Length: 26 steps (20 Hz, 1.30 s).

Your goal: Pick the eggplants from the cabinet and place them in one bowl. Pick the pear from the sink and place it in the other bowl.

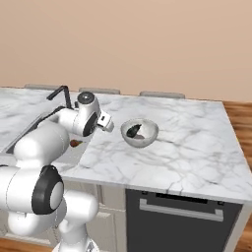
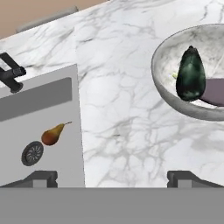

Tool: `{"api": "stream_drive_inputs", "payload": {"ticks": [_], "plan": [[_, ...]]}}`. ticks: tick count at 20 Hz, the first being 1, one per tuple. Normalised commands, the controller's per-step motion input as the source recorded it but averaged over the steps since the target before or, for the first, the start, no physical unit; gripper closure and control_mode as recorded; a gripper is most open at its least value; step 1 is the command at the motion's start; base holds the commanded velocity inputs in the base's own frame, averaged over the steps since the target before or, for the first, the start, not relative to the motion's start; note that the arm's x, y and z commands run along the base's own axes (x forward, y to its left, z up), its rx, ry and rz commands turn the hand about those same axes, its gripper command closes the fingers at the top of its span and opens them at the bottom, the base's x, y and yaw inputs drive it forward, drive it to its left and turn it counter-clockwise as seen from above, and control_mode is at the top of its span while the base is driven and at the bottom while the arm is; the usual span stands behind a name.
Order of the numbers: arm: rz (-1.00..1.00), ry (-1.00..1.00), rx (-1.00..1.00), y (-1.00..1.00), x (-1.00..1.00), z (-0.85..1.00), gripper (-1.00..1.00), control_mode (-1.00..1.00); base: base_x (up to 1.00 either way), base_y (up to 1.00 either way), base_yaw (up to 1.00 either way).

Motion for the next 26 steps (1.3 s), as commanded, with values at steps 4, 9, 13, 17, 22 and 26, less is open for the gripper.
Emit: {"api": "stream_drive_inputs", "payload": {"ticks": [4, 9, 13, 17, 22, 26], "plan": [[0.00, 0.00, 0.00, 0.00, 0.00, 0.00, -1.00, 1.00, 0.00, 0.49, 0.00], [0.00, 0.00, 0.00, 0.00, 0.00, 0.00, -1.00, 1.00, 0.01, 0.48, 0.00], [0.00, 0.00, 0.00, 0.00, 0.00, 0.00, -1.00, 1.00, 0.06, 0.49, 0.01], [0.00, 0.00, 0.00, 0.00, 0.00, 0.00, -1.00, 1.00, 0.08, 0.48, 0.01], [0.00, 0.00, 0.00, 0.00, 0.00, 0.00, -1.00, 1.00, 0.07, 0.52, 0.02], [0.00, 0.00, 0.00, 0.00, 0.00, 0.00, -1.00, 1.00, 0.06, 0.50, 0.02]]}}
